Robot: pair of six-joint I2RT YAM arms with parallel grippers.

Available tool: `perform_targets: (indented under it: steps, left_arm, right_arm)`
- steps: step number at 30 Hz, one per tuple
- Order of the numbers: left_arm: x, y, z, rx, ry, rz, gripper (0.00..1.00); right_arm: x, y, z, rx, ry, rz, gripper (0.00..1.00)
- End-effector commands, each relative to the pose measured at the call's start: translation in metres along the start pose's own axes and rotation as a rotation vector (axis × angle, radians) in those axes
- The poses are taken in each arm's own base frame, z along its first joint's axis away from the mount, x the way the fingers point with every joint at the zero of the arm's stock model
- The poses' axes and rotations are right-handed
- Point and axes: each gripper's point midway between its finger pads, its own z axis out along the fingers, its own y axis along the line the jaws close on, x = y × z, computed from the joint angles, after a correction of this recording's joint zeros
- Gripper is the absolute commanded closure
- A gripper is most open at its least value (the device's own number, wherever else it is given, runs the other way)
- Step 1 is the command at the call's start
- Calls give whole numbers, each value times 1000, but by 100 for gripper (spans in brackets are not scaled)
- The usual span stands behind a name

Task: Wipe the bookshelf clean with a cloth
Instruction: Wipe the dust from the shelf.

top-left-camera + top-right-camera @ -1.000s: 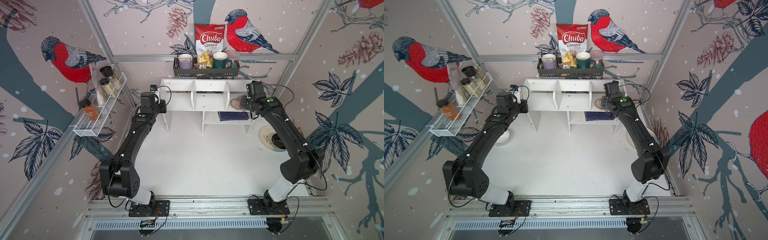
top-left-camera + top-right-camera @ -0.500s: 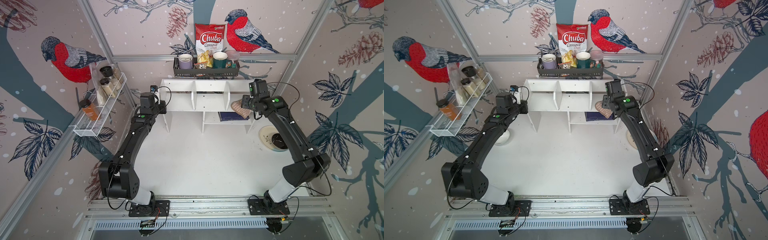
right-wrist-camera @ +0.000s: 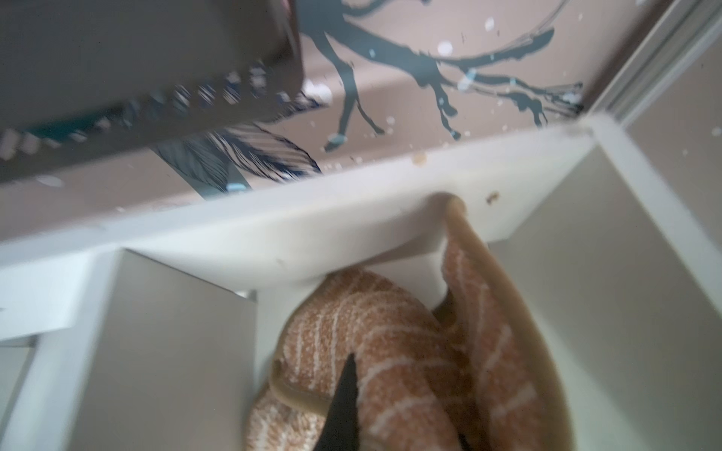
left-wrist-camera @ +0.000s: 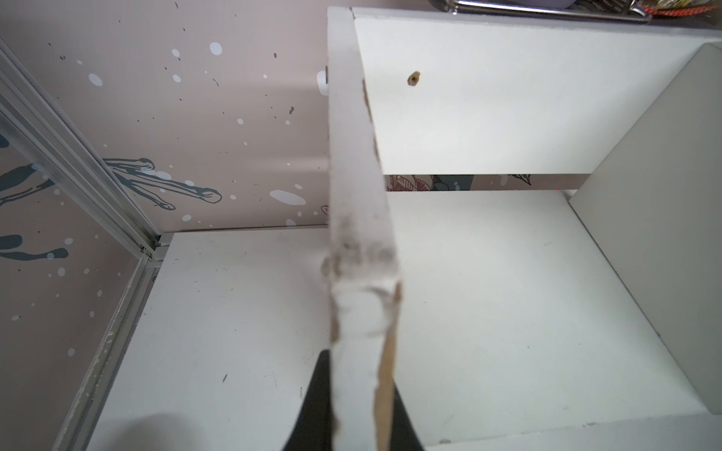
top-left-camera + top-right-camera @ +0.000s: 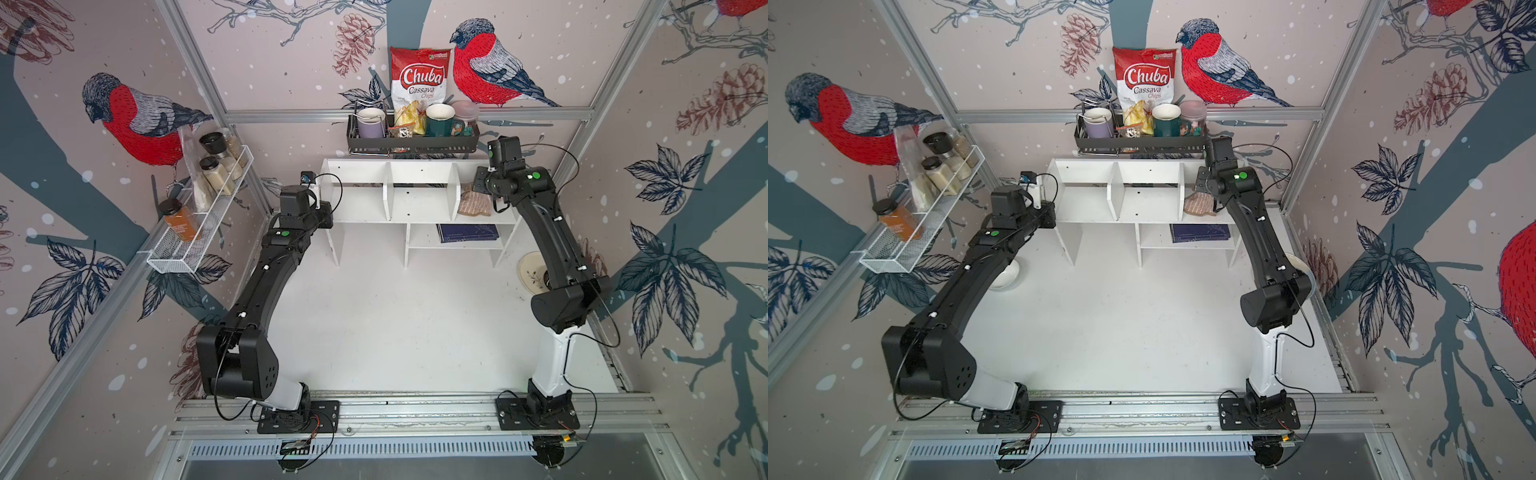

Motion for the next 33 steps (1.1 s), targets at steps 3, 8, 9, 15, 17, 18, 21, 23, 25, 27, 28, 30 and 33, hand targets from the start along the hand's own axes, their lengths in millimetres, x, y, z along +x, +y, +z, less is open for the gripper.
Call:
perform_targets:
  steps: [3,8,9,15,17,18,21,23,25,27,28,30,33]
  left_arm:
    - [68,-40,-7,210,277,-80,100]
    - [68,-43,-6,230,280,-81,100]
    - [69,-44,-5,234,282,-82,100]
    - [71,-45,-5,243,294,-83,100]
    - [71,-46,-4,248,295,-86,100]
    - [71,-46,-4,248,295,-85,100]
    - [75,-46,-1,247,306,-89,100]
    - [75,-45,-1,245,307,-89,100]
    - [75,-45,-1,241,307,-86,100]
    - [75,-44,-2,236,307,-82,100]
    - [75,-44,-2,236,307,-83,100]
    - [75,-44,-1,238,308,-83,100]
    - [77,-44,0,237,313,-85,100]
  right_arm:
    - [-17,-20,-12,66,-54,0,100]
    - [0,-62,-8,160,-31,33,100]
    - [5,-69,-8,167,-25,40,100]
    - [39,-71,-10,135,38,57,100]
    - [54,-58,-7,84,70,51,100]
    - [60,-51,-6,63,86,44,100]
    - [72,-26,-1,-9,120,29,100]
    - [67,-16,-1,-53,114,44,100]
    - [54,-12,-5,-67,97,62,100]
    - [37,-9,-11,-71,64,63,100]
    - [29,-8,-16,-73,46,62,100]
    - [10,-6,-26,-77,3,61,100]
    - [-7,-7,-36,-70,-39,61,100]
